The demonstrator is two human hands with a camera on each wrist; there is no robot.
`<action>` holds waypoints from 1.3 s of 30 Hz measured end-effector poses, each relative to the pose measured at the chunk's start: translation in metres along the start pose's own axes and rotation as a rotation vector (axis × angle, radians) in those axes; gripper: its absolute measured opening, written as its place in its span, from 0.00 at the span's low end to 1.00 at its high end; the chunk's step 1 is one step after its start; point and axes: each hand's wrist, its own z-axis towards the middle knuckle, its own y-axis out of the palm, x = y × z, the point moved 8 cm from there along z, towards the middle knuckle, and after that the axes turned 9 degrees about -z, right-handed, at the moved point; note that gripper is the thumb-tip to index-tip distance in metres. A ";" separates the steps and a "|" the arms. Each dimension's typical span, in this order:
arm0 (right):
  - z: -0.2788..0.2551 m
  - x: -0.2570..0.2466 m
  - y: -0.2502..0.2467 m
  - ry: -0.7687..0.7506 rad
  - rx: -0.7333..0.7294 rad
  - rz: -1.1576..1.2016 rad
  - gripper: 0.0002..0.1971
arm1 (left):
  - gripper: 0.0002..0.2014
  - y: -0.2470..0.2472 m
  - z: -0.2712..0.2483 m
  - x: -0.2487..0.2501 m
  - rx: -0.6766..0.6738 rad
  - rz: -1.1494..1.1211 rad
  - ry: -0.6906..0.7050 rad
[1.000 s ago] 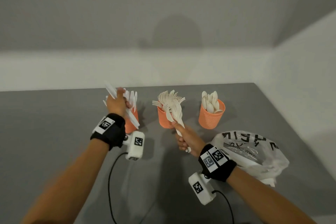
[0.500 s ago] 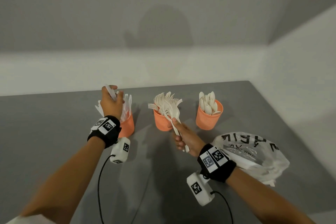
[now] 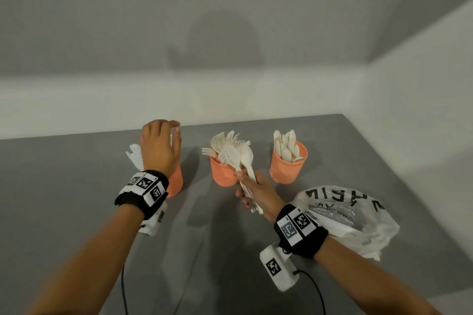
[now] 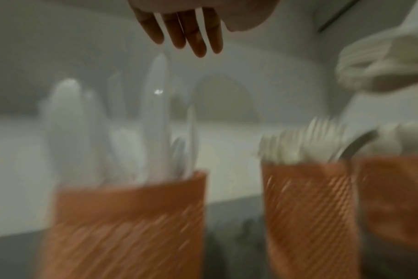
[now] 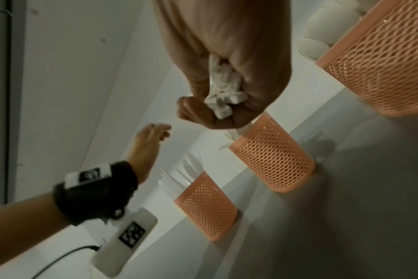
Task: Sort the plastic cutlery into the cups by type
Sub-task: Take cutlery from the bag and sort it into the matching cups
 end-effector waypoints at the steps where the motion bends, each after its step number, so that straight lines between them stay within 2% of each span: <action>1: 0.000 0.000 -0.002 -0.016 0.036 0.001 0.07 | 0.16 -0.005 0.000 0.014 0.021 -0.112 -0.023; 4: -0.001 -0.002 -0.008 -0.061 0.136 -0.005 0.04 | 0.09 0.005 -0.016 0.048 -0.033 -0.428 -0.196; 8: -0.004 -0.007 -0.013 -0.146 0.250 -0.031 0.05 | 0.08 0.055 -0.062 0.068 -0.259 -0.604 -0.508; 10: -0.005 -0.007 -0.014 -0.179 0.271 -0.071 0.07 | 0.07 0.072 -0.078 0.073 -0.290 -0.662 -0.633; 12: -0.008 -0.007 -0.014 -0.202 0.274 -0.119 0.09 | 0.05 0.076 -0.084 0.079 -0.248 -0.716 -0.686; 13: -0.010 -0.007 -0.014 -0.206 0.277 -0.124 0.10 | 0.07 0.077 -0.086 0.081 -0.227 -0.749 -0.709; 17: -0.018 0.001 -0.023 -0.158 0.277 -0.026 0.09 | 0.10 0.080 -0.092 0.082 -0.177 -0.950 -0.858; 23: -0.026 0.016 -0.035 -0.042 0.274 0.105 0.09 | 0.12 0.075 -0.097 0.075 0.037 -1.309 -1.092; 25: -0.029 0.018 -0.037 -0.024 0.268 0.132 0.11 | 0.14 0.076 -0.098 0.074 -0.011 -1.275 -1.118; 27: -0.033 0.017 -0.036 -0.030 0.245 0.110 0.11 | 0.19 0.079 -0.102 0.080 -0.157 -1.144 -1.059; 30: -0.039 0.010 -0.029 -0.065 0.186 0.063 0.09 | 0.14 0.089 -0.114 0.096 -0.357 -1.010 -0.931; 32: -0.042 0.007 -0.024 -0.091 0.157 0.039 0.10 | 0.10 0.095 -0.119 0.104 -0.400 -0.990 -0.910; 33: -0.043 0.006 -0.023 -0.096 0.156 0.028 0.10 | 0.10 0.096 -0.120 0.104 -0.391 -0.977 -0.912; 35: -0.045 0.009 -0.027 -0.082 0.187 0.026 0.10 | 0.11 0.093 -0.117 0.099 -0.285 -0.969 -0.957; 37: -0.045 0.014 -0.037 -0.068 0.260 0.006 0.10 | 0.12 0.087 -0.110 0.094 -0.151 -0.985 -0.978; 39: -0.046 0.015 -0.048 -0.080 0.339 -0.084 0.11 | 0.12 0.083 -0.108 0.089 -0.074 -1.017 -0.964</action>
